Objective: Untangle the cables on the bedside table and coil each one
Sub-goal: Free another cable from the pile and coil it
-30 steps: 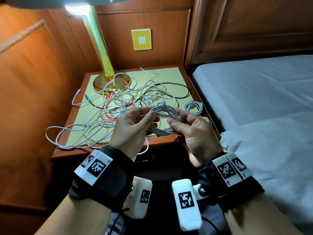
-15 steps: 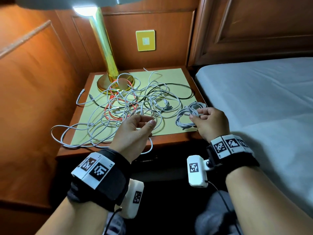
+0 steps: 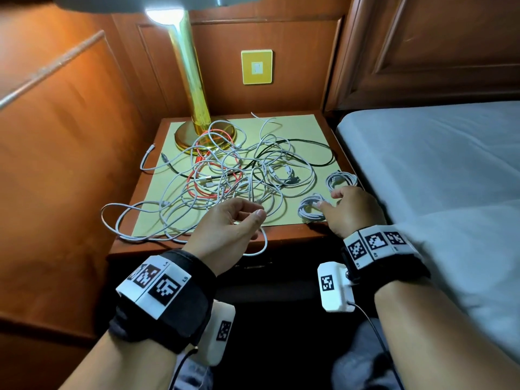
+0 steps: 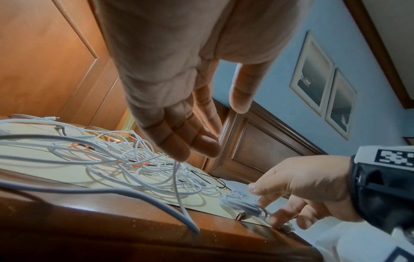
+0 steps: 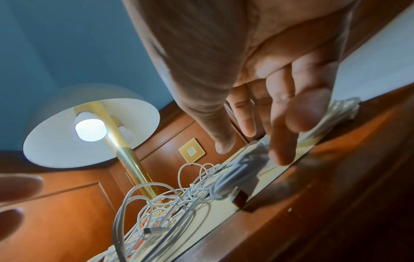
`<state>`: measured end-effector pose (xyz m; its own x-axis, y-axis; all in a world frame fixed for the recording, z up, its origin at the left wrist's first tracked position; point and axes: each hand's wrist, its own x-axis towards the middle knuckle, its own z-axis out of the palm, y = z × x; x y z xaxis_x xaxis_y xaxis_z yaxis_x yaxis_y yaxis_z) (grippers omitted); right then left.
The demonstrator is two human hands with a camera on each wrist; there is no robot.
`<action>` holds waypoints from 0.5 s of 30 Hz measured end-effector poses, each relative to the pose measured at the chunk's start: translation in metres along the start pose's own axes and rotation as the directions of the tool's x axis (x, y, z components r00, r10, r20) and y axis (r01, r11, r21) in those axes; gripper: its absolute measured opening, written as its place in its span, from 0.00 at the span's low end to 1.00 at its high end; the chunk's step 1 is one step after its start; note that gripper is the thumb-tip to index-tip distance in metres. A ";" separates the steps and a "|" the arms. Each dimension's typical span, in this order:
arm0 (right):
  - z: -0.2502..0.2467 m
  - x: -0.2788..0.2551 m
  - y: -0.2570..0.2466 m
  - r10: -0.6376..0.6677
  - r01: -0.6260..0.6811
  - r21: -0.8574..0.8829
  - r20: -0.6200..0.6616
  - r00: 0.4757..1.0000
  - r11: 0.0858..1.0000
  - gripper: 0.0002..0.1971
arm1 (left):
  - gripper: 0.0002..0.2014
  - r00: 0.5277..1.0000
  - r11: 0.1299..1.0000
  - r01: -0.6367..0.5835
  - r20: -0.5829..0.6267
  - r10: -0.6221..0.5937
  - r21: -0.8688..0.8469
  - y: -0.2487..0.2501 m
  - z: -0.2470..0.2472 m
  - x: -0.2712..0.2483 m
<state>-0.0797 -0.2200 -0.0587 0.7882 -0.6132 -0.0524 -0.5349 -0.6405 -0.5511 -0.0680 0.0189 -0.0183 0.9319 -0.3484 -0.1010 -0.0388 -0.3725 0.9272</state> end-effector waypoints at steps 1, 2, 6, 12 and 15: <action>-0.001 -0.002 -0.001 -0.016 0.016 -0.029 -0.009 1.000 0.999 0.24 | 0.05 1.000 1.000 -0.003 -0.001 0.003 0.010 0.000 -0.001 -0.001; -0.002 -0.003 -0.004 -0.031 0.030 -0.045 -0.021 0.999 0.999 0.23 | 0.05 1.000 1.000 -0.007 -0.001 0.007 0.022 0.000 -0.003 -0.001; -0.001 -0.012 -0.018 -0.093 0.093 -0.025 -0.005 0.996 0.995 0.14 | 0.06 1.000 0.995 -0.014 0.007 0.014 0.098 0.002 -0.010 -0.004; 0.008 -0.022 -0.034 -0.167 0.168 -0.002 0.104 0.980 0.986 0.13 | 0.09 0.999 0.929 0.028 -0.038 -0.015 0.370 -0.009 -0.036 -0.008; 0.013 -0.018 -0.034 -0.156 0.168 -0.044 0.206 0.966 0.985 0.21 | 0.10 0.997 0.911 0.073 -0.040 -0.062 0.407 -0.016 -0.042 -0.010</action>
<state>-0.0717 -0.1810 -0.0501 0.9076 -0.3972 -0.1363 -0.4074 -0.7541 -0.5151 -0.0619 0.0647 -0.0172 0.9463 -0.2897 -0.1434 -0.1142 -0.7147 0.6901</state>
